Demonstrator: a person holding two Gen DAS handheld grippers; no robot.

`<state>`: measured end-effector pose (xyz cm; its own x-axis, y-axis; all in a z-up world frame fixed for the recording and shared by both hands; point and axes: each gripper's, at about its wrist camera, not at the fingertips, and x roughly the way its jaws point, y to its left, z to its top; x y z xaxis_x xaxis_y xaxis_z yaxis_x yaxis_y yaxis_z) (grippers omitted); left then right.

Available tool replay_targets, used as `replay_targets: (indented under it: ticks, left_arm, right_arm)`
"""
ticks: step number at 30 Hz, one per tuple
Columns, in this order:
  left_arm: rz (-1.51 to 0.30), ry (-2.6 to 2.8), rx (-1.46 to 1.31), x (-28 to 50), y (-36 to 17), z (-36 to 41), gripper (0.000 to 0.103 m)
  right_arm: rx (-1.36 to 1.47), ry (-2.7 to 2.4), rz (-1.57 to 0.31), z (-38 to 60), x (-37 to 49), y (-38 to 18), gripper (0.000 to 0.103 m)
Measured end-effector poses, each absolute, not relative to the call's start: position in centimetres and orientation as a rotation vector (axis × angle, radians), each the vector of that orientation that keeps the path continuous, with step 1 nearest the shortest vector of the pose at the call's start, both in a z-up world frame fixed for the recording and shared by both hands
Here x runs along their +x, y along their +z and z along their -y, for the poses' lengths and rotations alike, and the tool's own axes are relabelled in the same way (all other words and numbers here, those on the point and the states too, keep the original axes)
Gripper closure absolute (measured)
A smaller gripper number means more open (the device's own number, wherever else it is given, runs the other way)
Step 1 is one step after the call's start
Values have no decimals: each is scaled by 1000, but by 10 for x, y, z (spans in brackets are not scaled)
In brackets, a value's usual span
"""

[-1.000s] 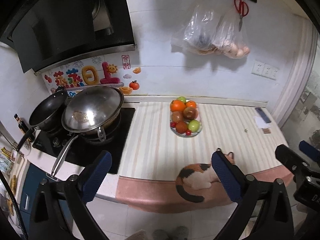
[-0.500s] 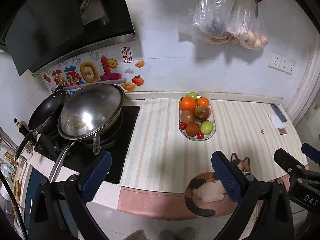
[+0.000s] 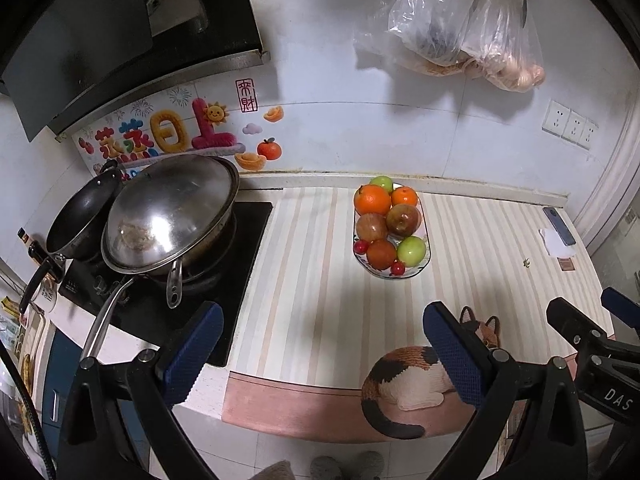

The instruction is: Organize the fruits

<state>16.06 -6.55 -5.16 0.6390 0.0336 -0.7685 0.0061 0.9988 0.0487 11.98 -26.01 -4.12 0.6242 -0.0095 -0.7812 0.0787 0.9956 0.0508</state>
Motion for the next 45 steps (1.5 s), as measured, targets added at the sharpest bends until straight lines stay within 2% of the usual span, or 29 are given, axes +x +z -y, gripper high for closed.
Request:
replay_targets:
  ticks: [45]
  left_arm:
    - [-870, 39, 22, 153, -48, 70, 0]
  right_arm:
    - [61, -8, -869, 252, 121, -31, 1]
